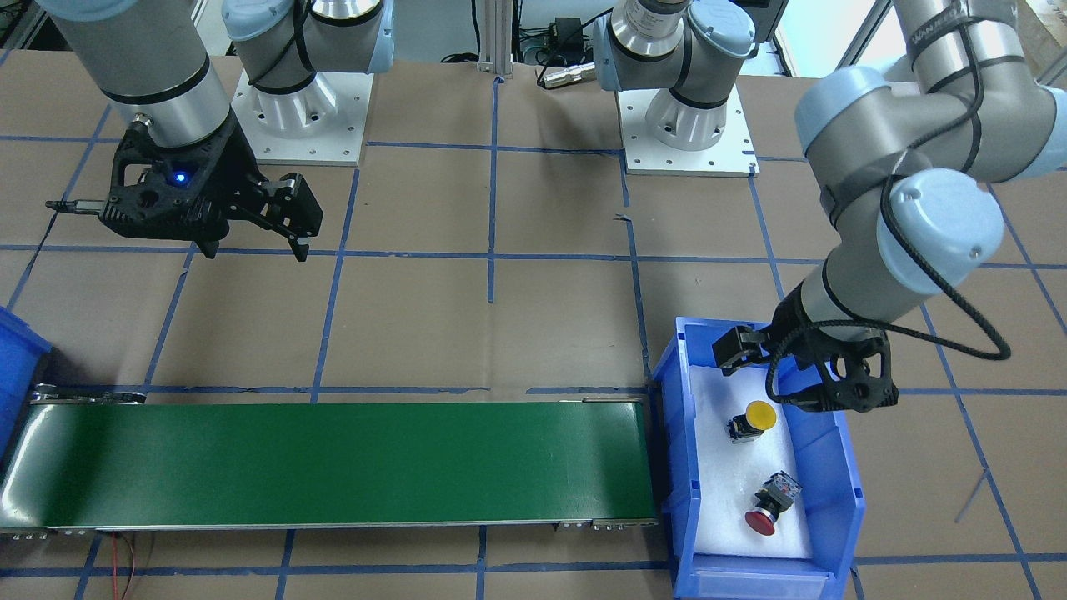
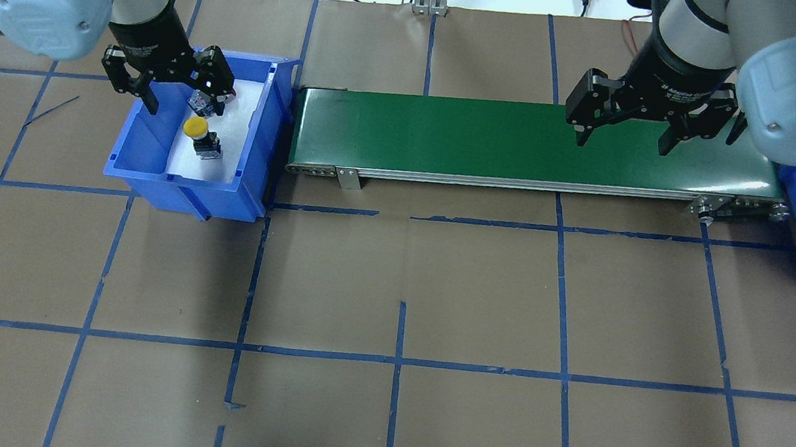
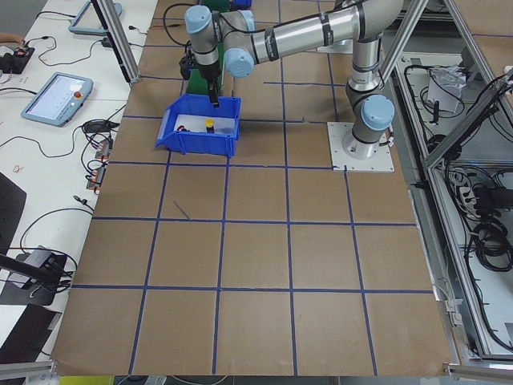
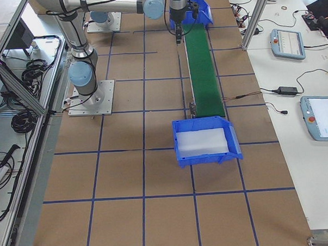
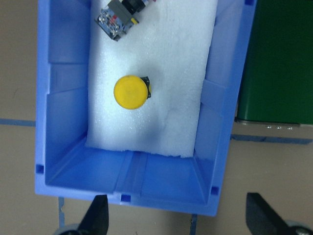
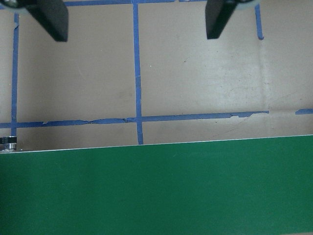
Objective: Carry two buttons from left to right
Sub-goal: 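Lower the left gripper into the bin and grasp the yellow button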
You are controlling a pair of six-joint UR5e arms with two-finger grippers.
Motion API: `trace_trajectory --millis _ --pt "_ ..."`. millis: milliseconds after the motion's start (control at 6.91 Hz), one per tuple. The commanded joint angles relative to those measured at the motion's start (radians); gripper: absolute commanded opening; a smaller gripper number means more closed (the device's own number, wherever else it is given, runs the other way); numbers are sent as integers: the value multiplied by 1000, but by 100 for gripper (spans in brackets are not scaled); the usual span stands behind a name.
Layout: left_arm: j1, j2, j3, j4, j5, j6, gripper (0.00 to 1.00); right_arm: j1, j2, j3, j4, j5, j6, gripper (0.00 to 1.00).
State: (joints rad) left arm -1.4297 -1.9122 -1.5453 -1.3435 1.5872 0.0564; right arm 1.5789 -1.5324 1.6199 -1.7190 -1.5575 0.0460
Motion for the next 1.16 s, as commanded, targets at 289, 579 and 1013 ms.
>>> trace_trajectory --millis 289,579,1013 --pt "26 -117 -45 144 -12 -13 98 -7 0 0 1 -1 -6 100" --pt "26 -125 -55 188 -33 -21 92 -8 0 0 -1 -3 -6 100" --pt "26 -111 -44 175 -32 -15 39 -10 0 0 -1 -3 -8 100"
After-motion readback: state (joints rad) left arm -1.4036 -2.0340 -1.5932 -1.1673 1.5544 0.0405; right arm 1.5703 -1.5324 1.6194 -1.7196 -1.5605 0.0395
